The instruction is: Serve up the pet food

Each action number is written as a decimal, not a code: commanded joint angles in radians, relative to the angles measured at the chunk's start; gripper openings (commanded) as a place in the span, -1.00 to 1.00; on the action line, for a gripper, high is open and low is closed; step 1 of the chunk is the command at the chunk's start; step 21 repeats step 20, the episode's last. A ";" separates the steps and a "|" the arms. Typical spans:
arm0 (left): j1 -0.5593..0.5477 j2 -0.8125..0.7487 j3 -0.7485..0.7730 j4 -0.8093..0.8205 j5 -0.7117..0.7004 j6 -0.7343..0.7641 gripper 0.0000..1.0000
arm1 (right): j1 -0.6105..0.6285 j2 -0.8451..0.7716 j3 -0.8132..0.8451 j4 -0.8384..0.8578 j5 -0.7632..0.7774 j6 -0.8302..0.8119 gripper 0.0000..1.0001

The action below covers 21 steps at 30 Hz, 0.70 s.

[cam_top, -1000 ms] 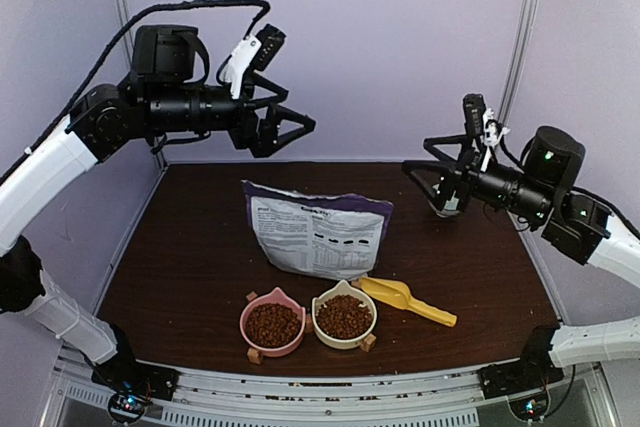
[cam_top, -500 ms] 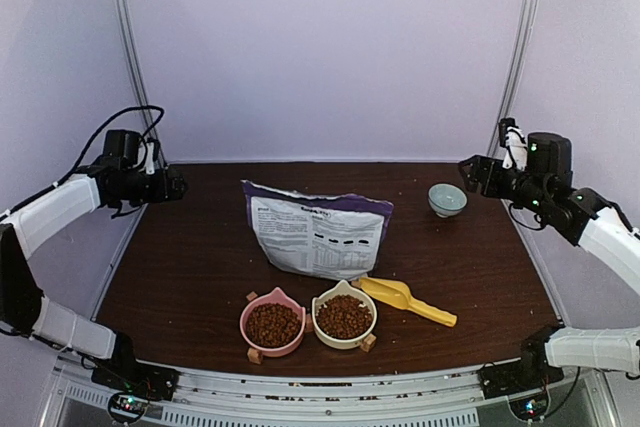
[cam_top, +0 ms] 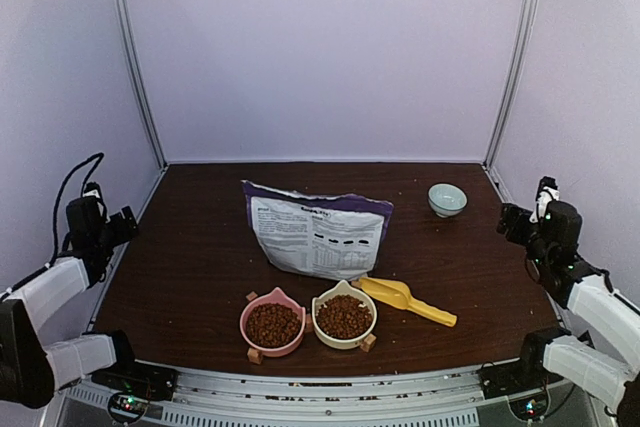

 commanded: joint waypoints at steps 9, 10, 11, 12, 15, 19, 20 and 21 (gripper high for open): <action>-0.053 0.323 -0.041 0.584 0.159 0.183 0.95 | -0.004 0.182 -0.256 0.730 0.062 -0.155 0.82; -0.052 0.331 -0.032 0.580 0.155 0.184 0.95 | -0.004 0.204 -0.260 0.753 0.064 -0.164 0.82; -0.053 0.336 -0.027 0.576 0.152 0.183 0.96 | -0.004 0.218 -0.262 0.769 0.065 -0.168 0.82; -0.052 0.336 -0.026 0.572 0.148 0.181 0.96 | -0.004 0.222 -0.263 0.771 0.060 -0.166 0.82; -0.053 0.329 -0.034 0.583 0.153 0.182 0.95 | -0.004 0.217 -0.263 0.764 0.050 -0.161 0.82; -0.052 0.318 -0.051 0.605 0.133 0.192 0.96 | -0.004 0.219 -0.264 0.769 0.052 -0.165 0.83; -0.053 0.318 -0.052 0.603 0.110 0.188 0.96 | -0.004 0.222 -0.262 0.773 0.052 -0.168 0.83; -0.053 0.318 -0.052 0.603 0.110 0.188 0.96 | -0.004 0.222 -0.262 0.773 0.052 -0.168 0.83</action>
